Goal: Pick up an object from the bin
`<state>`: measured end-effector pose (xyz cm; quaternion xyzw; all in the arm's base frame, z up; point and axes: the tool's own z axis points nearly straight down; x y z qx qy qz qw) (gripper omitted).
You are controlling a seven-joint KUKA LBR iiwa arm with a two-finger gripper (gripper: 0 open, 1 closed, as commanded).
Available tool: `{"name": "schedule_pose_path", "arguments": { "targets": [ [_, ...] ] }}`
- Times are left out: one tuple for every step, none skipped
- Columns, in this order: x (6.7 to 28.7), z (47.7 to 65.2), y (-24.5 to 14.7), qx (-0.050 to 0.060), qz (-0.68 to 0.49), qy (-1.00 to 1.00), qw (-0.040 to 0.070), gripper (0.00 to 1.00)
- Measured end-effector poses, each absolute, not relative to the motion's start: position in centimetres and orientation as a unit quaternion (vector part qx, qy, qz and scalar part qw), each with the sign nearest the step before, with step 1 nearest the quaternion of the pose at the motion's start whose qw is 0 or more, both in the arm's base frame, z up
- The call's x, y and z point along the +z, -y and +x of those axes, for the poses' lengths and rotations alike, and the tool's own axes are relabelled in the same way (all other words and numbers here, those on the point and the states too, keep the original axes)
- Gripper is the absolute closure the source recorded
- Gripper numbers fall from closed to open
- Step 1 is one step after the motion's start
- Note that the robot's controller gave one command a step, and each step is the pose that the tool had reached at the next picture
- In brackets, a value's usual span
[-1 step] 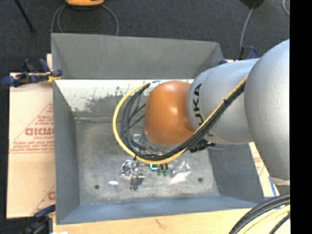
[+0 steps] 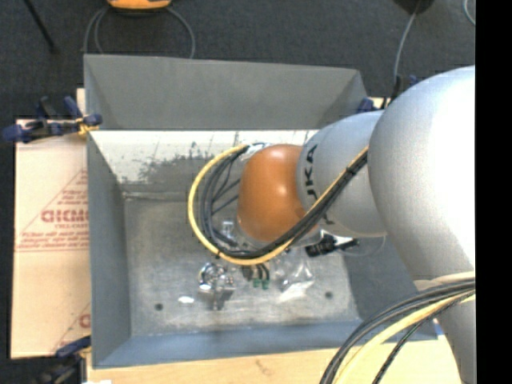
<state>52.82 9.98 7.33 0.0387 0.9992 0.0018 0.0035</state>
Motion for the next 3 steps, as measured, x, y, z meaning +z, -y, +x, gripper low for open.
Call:
{"name": "schedule_pose_path", "arguments": {
  "targets": [
    [7.8,53.1,-10.1,0.003,0.040,-0.999,0.009,1.00],
    [19.5,57.9,-5.9,-0.001,-0.035,-0.999,0.006,1.00],
    [25.8,49.9,-10.5,0.000,-0.177,-0.984,0.003,1.00]
  ]
}}
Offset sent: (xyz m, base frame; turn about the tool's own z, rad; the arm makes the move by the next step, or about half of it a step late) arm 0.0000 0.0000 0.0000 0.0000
